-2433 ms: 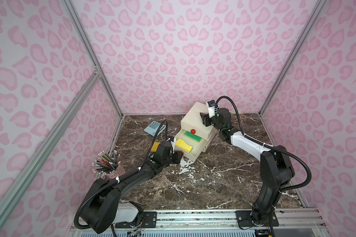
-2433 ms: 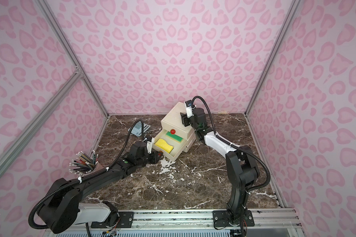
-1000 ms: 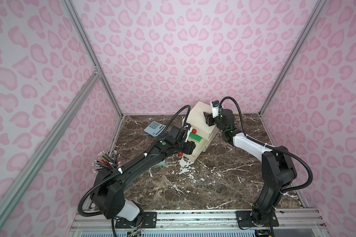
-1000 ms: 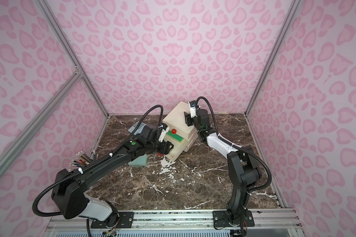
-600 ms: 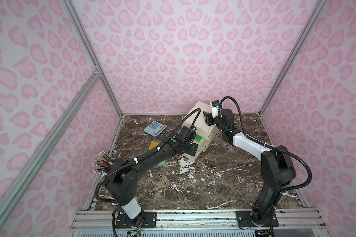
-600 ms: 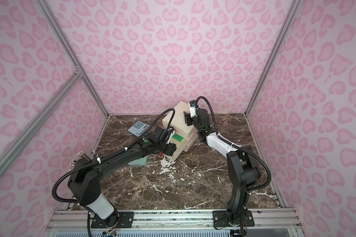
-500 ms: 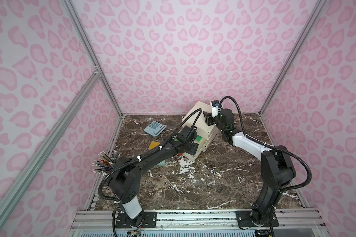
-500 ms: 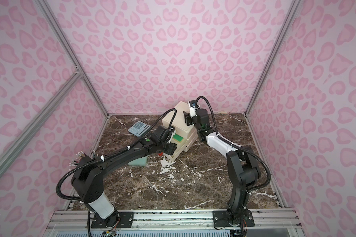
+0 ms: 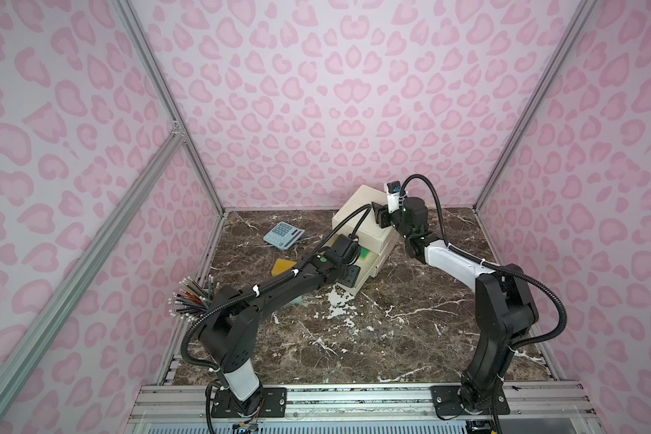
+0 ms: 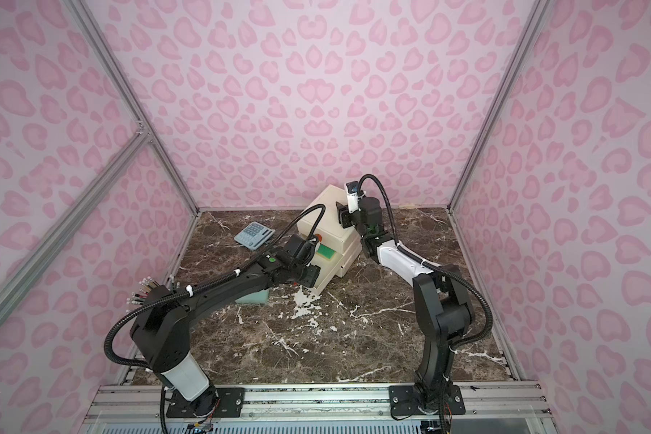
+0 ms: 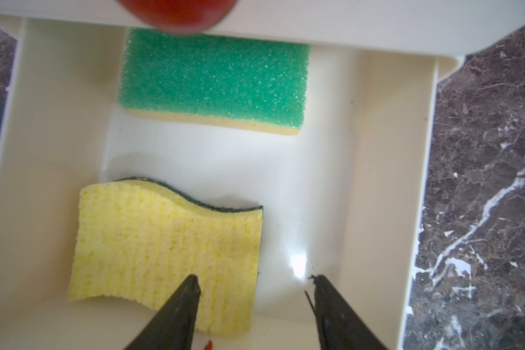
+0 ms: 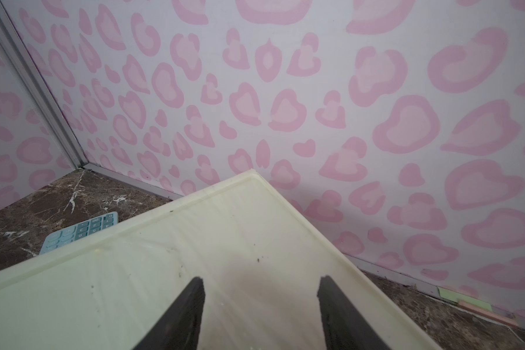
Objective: Take the sponge out of the drawer
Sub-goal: Pick up the sponge from the drawer.
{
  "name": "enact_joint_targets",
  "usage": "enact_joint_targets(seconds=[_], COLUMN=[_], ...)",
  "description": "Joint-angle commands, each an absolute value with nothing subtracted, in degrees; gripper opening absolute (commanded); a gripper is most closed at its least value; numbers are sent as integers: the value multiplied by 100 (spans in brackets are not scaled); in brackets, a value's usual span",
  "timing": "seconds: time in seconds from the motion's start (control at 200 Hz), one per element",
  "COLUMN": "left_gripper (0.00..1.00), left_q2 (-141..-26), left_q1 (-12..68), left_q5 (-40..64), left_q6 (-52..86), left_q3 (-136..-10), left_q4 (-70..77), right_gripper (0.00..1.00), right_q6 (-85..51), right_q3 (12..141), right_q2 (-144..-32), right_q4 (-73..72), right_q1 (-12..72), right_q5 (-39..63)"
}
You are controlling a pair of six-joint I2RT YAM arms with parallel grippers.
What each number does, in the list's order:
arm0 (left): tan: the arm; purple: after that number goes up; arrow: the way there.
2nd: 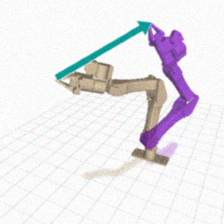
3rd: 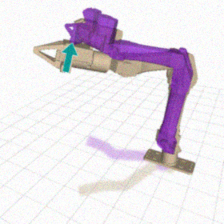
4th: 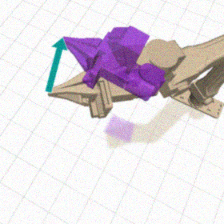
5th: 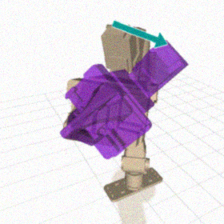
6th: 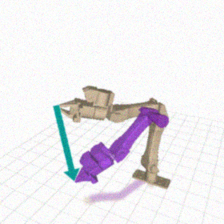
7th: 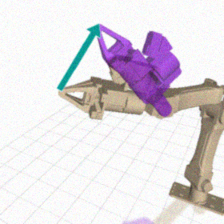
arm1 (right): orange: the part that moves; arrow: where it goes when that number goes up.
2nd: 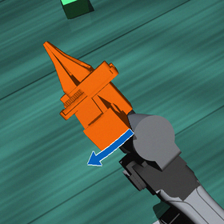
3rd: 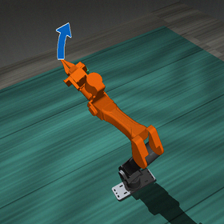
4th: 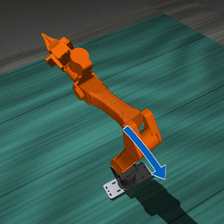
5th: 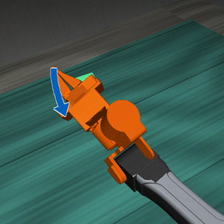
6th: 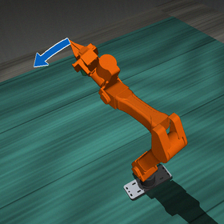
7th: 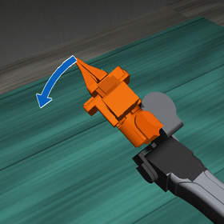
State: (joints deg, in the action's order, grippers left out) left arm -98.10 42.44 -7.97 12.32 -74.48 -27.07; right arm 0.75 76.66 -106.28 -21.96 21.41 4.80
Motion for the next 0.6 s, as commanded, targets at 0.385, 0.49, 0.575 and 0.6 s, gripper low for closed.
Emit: enact_joint_targets(seconds=[0.385,0.49,0.575,0.6], left_gripper=[62,62,62,62], left_q2=[-9664,-9658,-9705,-9732], left_q1=[4253,4254,4253,4253], left_q5=[-881,-870,-892,-916], left_q6=[1443,1453,1446,1433], left_q3=[-7310,-7303,-7345,-7375], left_q4=[-3399,-3383,-3376,-3375], right_gripper=[62,62,62,62], right_q6=[9,9,9,9], right_q3=[7561,7576,7566,7567], right_q2=[-10811,-10811,-10804,-10802], right_q4=[-1064,-1059,-1060,-1062], right_q1=[2040,2039,2039,2039], right_q5=[416,421,428,422])
